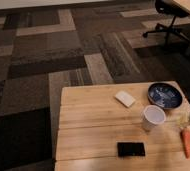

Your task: Place the pepper in the ceramic cup

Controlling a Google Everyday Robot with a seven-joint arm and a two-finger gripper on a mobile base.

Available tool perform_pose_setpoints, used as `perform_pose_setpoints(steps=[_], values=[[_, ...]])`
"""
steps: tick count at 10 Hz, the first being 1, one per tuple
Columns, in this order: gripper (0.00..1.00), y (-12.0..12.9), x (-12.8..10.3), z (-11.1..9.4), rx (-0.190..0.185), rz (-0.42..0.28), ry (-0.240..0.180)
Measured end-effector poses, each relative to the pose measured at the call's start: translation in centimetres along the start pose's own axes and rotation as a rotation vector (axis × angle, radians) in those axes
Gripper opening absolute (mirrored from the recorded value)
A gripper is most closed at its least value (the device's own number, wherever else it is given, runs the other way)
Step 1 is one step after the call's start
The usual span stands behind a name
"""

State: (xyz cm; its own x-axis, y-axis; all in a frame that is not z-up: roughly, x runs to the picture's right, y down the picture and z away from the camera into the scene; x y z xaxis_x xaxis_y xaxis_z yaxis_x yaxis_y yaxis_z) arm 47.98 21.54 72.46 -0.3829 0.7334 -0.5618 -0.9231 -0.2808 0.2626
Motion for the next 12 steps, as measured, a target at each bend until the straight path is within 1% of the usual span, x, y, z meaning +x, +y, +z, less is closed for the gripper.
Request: perform_pose_setpoints(steps=[1, 2, 3, 4, 5, 6, 7, 8, 9, 11, 12], values=[[0.65, 0.0, 0.0, 0.6, 0.004, -0.003, 0.006], [0.60, 0.0, -0.1, 1.0, 0.008, -0.005, 0.008], [0.45, 0.3, -0.2, 1.0, 0.007, -0.008, 0.007], [0.37, 0.3, -0.2, 1.1, 0.006, -0.007, 0.008], [0.18, 0.4, -0.1, 1.2, 0.004, -0.005, 0.012], [0.11, 0.4, 0.0, 1.2, 0.004, -0.005, 0.016], [0.08, 0.5, 0.2, 1.2, 0.004, -0.008, 0.024], [0.08, 0.5, 0.3, 1.0, 0.007, -0.009, 0.028], [0.08, 0.8, 0.0, 0.0, 0.015, -0.020, 0.022], [0.08, 2.0, -1.2, -2.6, 0.035, -0.057, -0.020], [0.08, 3.4, -2.1, -5.1, 0.041, -0.095, -0.072]])
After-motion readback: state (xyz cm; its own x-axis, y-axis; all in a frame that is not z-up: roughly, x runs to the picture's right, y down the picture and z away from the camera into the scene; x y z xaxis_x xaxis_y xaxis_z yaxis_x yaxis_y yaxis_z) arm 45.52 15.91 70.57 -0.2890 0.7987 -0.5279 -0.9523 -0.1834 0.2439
